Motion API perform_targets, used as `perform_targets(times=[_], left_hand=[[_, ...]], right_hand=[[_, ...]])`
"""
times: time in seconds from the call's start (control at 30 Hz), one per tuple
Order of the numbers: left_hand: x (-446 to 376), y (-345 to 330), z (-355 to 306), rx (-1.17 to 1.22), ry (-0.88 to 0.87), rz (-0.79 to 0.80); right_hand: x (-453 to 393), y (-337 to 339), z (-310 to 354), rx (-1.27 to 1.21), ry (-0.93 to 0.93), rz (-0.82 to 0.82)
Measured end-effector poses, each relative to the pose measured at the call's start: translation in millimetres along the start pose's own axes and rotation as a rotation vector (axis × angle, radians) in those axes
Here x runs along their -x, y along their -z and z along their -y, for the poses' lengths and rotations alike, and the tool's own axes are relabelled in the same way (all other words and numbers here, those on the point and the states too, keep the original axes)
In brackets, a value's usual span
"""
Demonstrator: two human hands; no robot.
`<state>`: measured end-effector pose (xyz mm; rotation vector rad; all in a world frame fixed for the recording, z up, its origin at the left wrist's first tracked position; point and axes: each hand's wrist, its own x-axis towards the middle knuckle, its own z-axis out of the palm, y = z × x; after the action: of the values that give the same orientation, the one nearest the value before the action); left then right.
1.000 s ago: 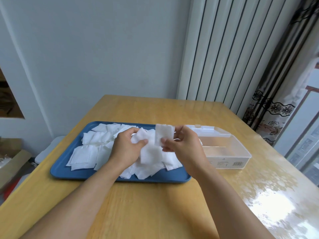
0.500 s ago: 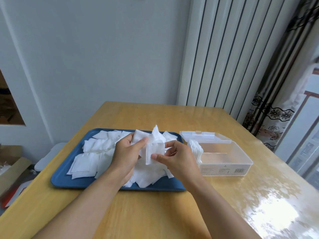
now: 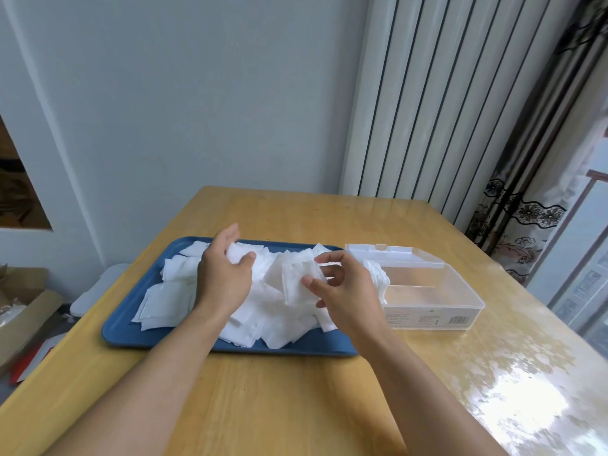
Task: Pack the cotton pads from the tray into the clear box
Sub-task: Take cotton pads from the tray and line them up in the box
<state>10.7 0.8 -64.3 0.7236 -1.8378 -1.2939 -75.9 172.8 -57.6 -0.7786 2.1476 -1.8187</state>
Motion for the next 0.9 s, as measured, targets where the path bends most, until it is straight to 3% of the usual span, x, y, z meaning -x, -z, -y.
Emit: perform_targets(times=[0.17,0.3,0.37,0.67,0.83,0.9], left_hand=[[17.3,-7.4,-17.0,0.003,-0.222,-0.110],[26.9,-21.2,-23.4,0.302,0.038,0.251],[33.0,-27.4,-23.2,0.391,0.107,0.299],[33.3,-27.9,-23.4,0.425,0.163,0.271],[22.9,-23.1,-12.8,0.283,0.080,0.075],[21.0,-20.5,-10.2,0.223,0.054,0.079]], right_hand=[[0.3,1.5,2.4,-0.225,-0.020,-0.036],[-0.2,-0.2,2.5,-0.389,-0.055,-0.053],[-0.8,-1.4,0.7,-0.390,-0.068,-0.080],[0.0,-0.9,1.4,-0.313,-0.052,-0.003],[-2.5,2.8,-1.0,-0.168,0.003,-0.036],[-2.9,4.6,1.0,-0.104,0.056,0.006]])
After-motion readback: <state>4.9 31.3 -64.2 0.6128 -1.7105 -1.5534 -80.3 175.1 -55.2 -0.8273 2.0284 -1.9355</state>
